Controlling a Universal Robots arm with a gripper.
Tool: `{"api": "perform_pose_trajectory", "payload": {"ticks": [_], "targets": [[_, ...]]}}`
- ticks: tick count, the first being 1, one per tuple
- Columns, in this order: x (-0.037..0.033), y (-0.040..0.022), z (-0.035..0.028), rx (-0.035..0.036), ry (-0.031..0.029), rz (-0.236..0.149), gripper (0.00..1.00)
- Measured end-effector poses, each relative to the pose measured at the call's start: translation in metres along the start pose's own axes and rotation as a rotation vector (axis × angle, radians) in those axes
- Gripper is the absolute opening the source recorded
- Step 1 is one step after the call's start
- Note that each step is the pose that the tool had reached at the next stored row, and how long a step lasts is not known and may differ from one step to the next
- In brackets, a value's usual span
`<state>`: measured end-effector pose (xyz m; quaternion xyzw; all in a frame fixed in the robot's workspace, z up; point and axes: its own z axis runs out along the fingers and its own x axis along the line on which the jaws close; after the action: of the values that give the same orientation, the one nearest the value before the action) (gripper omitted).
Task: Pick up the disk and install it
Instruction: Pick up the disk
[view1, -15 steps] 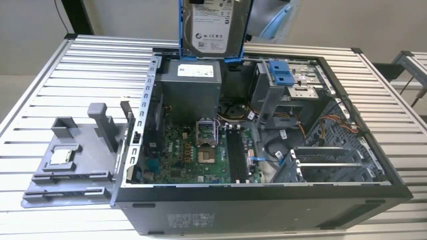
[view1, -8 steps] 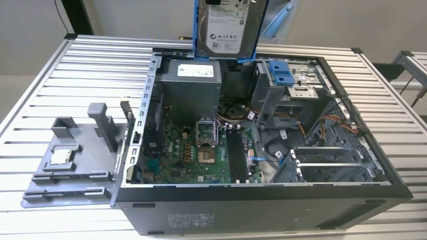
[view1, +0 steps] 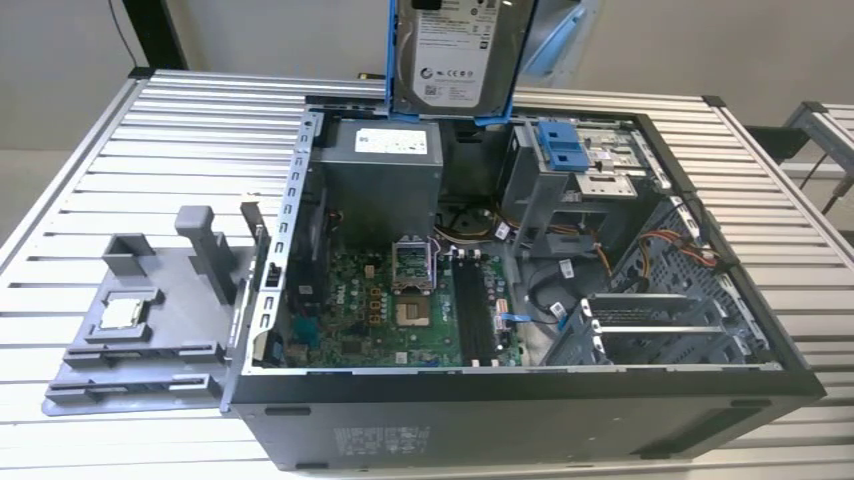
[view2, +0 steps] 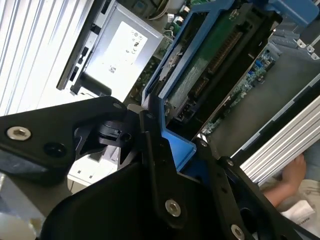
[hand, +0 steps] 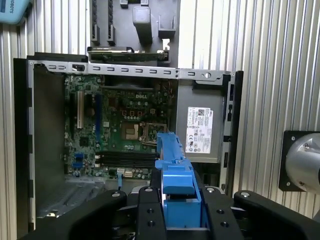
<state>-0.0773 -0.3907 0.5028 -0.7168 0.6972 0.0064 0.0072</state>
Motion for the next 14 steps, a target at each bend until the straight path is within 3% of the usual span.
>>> {"api": "perform_pose_trajectory", "payload": {"ticks": [8,14], "targets": [[0.0000,-0.0019,0.0000,0.0000,0.0000,0.000,0.00],[0.0007,-0.0215,0.0000,-0.0001,0.0000,0.000,0.00]]}}
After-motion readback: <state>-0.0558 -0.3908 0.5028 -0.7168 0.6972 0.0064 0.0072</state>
